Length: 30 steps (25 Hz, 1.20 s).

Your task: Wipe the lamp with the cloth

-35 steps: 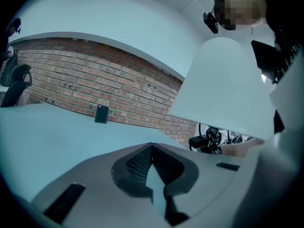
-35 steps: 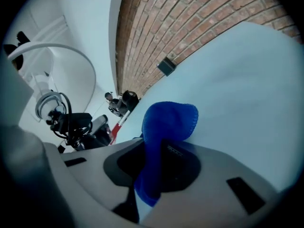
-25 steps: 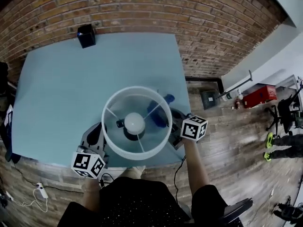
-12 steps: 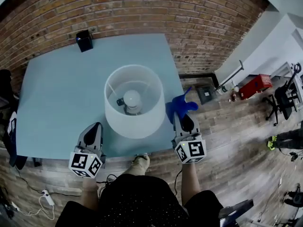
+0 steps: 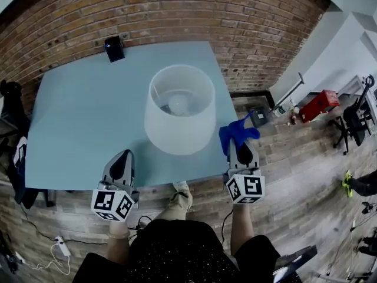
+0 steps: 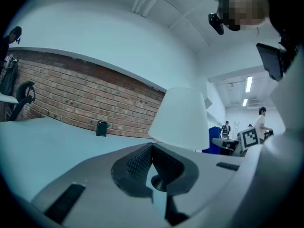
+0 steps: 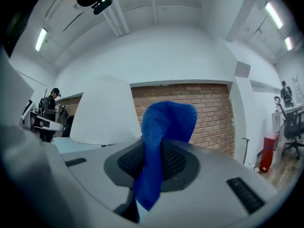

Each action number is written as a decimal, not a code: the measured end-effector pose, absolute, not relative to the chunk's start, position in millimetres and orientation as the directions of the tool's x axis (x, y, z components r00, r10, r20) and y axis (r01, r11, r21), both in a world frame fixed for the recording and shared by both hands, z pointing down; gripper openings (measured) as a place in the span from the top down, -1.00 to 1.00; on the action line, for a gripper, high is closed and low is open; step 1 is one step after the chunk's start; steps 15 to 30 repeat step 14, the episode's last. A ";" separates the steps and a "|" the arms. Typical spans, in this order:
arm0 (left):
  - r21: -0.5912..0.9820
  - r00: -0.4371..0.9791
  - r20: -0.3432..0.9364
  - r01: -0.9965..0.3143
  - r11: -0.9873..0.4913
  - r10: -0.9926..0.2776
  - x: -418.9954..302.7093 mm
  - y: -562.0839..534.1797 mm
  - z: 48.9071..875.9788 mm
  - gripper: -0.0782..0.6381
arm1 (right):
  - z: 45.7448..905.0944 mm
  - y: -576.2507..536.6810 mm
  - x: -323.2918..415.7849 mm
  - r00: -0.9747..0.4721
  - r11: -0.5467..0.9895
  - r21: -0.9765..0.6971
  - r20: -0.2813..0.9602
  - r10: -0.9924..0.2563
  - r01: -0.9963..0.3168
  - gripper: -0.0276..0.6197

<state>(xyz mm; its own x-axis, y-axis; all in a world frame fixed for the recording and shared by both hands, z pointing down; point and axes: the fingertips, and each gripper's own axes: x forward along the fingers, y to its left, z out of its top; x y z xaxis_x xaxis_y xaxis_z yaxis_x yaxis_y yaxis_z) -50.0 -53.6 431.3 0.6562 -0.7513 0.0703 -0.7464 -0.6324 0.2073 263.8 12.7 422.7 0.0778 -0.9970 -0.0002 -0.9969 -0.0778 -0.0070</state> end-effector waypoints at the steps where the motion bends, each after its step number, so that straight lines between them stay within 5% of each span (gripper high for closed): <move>1: 0.198 0.658 0.066 -0.745 -0.637 -0.750 -49.7 -51.1 430.4 0.76 | 423.6 15.1 264.1 0.089 -0.089 -0.005 0.003 -0.996 -0.996 0.69; 14: 0.194 0.617 0.046 -0.777 -0.599 -0.786 -58.3 -31.8 428.6 0.76 | 412.6 43.7 267.0 0.190 -0.178 -0.195 -0.048 -0.981 -0.965 0.69; 30: 0.194 0.617 0.046 -0.777 -0.599 -0.786 -58.3 -31.8 428.6 0.76 | 412.6 43.7 267.0 0.190 -0.178 -0.195 -0.048 -0.981 -0.965 0.69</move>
